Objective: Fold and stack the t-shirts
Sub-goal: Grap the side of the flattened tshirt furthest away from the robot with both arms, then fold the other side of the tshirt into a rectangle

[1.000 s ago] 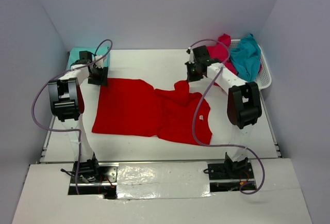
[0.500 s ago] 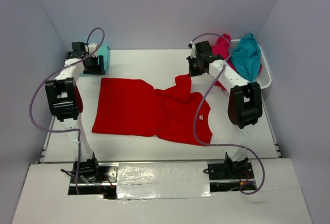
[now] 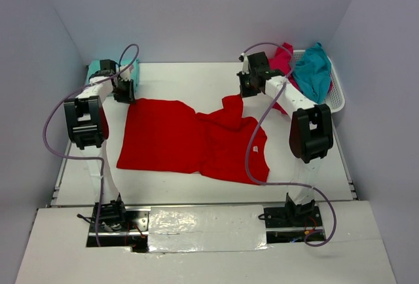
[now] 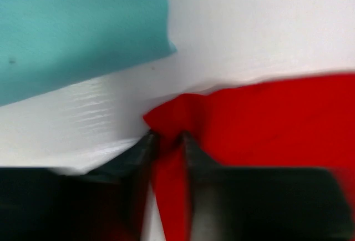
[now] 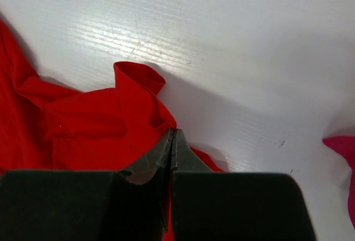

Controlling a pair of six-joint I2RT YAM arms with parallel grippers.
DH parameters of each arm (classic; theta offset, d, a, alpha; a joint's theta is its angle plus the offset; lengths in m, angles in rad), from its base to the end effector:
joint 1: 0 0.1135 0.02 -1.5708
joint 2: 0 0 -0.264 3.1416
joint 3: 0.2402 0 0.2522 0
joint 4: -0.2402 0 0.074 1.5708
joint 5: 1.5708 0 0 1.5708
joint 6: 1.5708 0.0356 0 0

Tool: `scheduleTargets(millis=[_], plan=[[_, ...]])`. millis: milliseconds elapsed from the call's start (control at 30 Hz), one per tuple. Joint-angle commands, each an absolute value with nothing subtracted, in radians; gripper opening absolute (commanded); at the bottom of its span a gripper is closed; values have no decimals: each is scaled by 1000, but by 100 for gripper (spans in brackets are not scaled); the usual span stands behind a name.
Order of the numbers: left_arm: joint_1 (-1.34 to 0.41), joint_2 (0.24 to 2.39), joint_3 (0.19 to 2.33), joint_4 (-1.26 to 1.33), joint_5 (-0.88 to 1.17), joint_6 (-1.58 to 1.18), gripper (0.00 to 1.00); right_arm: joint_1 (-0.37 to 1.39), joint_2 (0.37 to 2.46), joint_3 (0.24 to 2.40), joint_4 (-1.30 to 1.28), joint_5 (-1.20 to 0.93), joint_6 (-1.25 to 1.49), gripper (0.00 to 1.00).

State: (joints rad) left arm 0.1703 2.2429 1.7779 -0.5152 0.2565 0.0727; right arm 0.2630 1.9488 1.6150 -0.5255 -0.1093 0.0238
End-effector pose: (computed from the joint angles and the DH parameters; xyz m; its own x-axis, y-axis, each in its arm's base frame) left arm 0.4850 0.0742 0.1738 -0.8182 -0.0694 -0.5707 0.0348 0.9849 -0.1697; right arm 0.4238 0.1181 0.2524 -0.7389 -0.1744 -0.6508 -0.3097 0.9458 0.0981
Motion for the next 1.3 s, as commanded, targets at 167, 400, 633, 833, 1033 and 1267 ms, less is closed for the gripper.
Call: scheduleTargets(millis=[167, 400, 633, 833, 1033, 1267], plan=[[170, 2166, 1671, -529, 460, 197, 0, 245, 1795, 1614, -542, -116, -32, 0], [175, 1890, 1522, -517, 483, 532, 0, 236, 1437, 1262, -506, -104, -25, 0], [176, 1720, 1385, -624, 433, 845, 0, 195, 1215, 1066, -506, -81, 46, 0], [178, 1634, 1290, -658, 436, 958, 0, 195, 1167, 1002, -497, -167, 120, 0], [181, 1602, 1160, -644, 350, 1055, 0, 180, 1111, 884, -537, -97, 176, 0], [183, 1608, 1158, -597, 345, 1060, 0, 83, 1098, 847, -566, -89, 209, 0]])
